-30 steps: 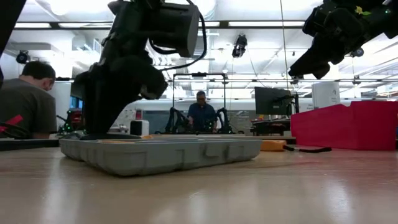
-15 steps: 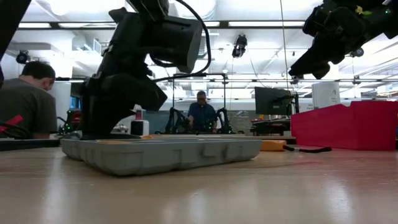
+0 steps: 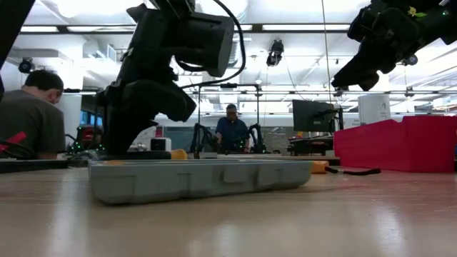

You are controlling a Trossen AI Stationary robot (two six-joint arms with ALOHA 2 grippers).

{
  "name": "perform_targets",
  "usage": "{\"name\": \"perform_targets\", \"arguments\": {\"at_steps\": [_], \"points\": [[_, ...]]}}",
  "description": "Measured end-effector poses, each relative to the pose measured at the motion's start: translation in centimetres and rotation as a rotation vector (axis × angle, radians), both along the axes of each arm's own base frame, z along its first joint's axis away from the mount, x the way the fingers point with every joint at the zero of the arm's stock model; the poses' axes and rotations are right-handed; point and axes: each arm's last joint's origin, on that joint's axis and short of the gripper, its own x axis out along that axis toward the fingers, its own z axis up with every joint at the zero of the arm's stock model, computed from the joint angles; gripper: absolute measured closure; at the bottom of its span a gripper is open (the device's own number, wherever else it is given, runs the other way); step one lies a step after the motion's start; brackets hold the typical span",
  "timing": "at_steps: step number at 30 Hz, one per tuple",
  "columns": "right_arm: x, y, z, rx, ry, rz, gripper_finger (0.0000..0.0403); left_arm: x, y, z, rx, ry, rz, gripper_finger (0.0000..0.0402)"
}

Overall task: Prefit tool cases
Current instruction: Put the yellow pliers into the gray pre-fit tool case

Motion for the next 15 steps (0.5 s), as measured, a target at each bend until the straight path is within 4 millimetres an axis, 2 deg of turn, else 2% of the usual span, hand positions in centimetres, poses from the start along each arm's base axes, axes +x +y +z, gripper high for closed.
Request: {"name": "perform_targets", "arguments": {"at_steps": [15], "points": [[0.0,0.0,0.0,0.003,-0.001,0.005,0.0317,-0.5,0.2,2.0,0.05,0.0,-0.003,0.0398]]}}
